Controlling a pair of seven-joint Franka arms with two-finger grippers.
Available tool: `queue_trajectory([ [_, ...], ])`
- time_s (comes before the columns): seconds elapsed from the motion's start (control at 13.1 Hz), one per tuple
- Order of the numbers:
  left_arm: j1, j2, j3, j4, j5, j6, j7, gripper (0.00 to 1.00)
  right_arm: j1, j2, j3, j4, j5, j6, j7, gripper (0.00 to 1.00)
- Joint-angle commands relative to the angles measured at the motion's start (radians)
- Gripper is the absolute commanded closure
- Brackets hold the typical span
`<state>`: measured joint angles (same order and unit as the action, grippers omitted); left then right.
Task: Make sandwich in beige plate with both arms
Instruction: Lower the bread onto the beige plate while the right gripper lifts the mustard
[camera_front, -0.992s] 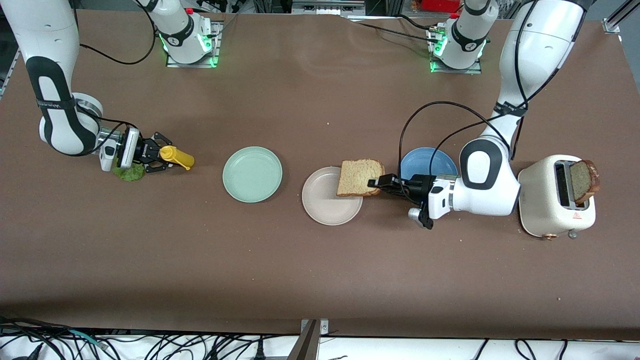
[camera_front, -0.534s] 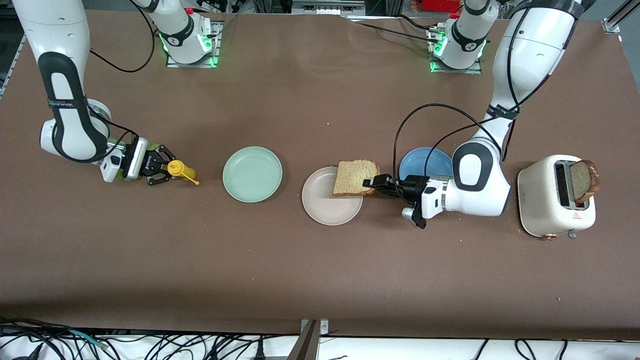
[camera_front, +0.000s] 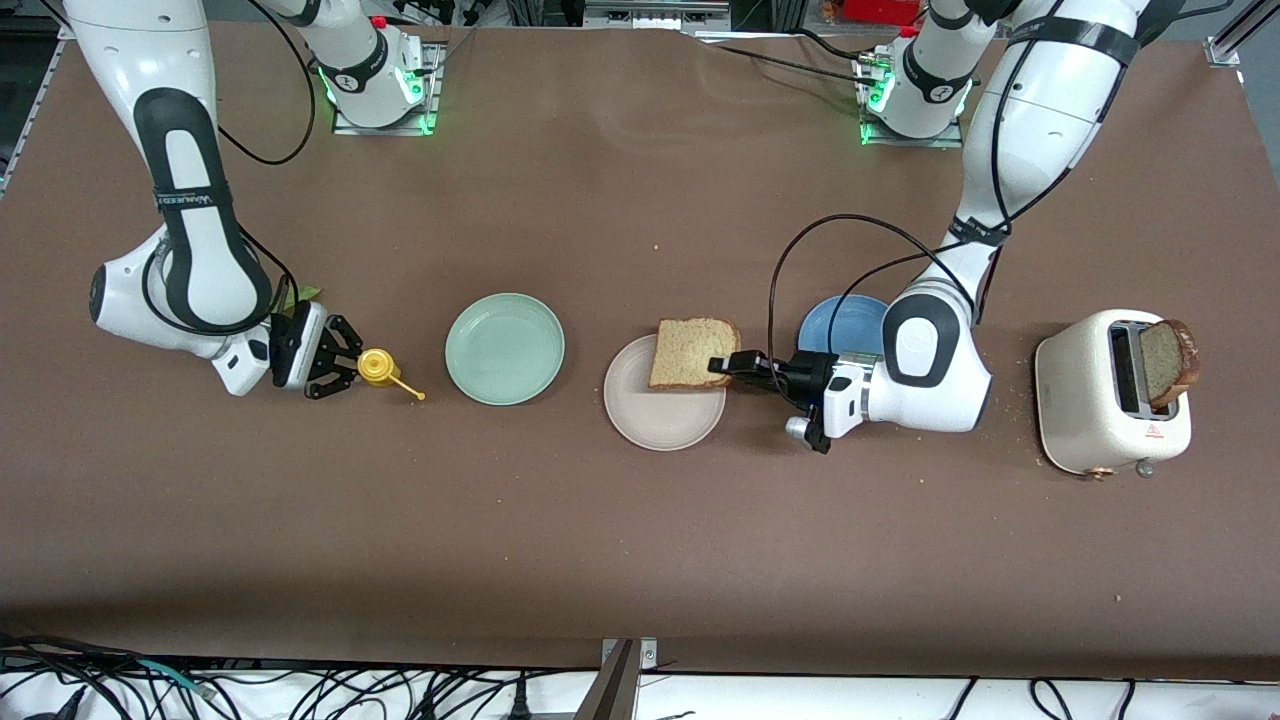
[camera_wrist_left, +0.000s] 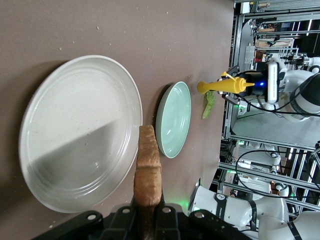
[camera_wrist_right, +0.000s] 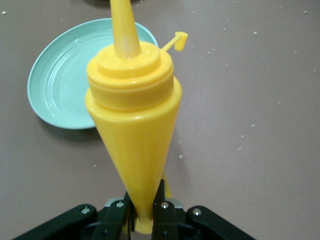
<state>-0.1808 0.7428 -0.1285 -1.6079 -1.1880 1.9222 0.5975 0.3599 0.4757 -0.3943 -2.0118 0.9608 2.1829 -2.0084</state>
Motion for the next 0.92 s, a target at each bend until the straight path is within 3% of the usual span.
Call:
queue_trajectory([
  [0.0, -0.016, 0.032, 0.01, 0.019, -0.085, 0.004, 0.036, 1.0, 0.045, -0.023, -0.014, 0.042, -0.101, -0.002, 0.13, 0.98],
  [0.38, -0.031, 0.084, 0.012, 0.022, -0.171, 0.006, 0.109, 1.0, 0.12, -0.023, -0.012, 0.12, -0.31, 0.012, 0.423, 0.98],
  [0.46, -0.026, 0.089, 0.012, 0.022, -0.177, 0.006, 0.148, 0.92, 0.131, -0.023, -0.011, 0.128, -0.344, 0.024, 0.477, 0.98],
  [0.53, -0.022, 0.09, 0.013, 0.022, -0.215, 0.006, 0.177, 0.71, 0.146, -0.023, -0.012, 0.128, -0.358, 0.026, 0.509, 0.97],
  [0.69, -0.026, 0.086, 0.015, 0.022, -0.258, 0.029, 0.218, 0.06, 0.159, -0.023, -0.009, 0.128, -0.361, 0.055, 0.531, 0.97],
  [0.84, -0.035, 0.073, 0.009, 0.02, -0.268, 0.159, 0.219, 0.0, 0.186, -0.022, -0.012, 0.128, -0.363, 0.069, 0.554, 0.97],
])
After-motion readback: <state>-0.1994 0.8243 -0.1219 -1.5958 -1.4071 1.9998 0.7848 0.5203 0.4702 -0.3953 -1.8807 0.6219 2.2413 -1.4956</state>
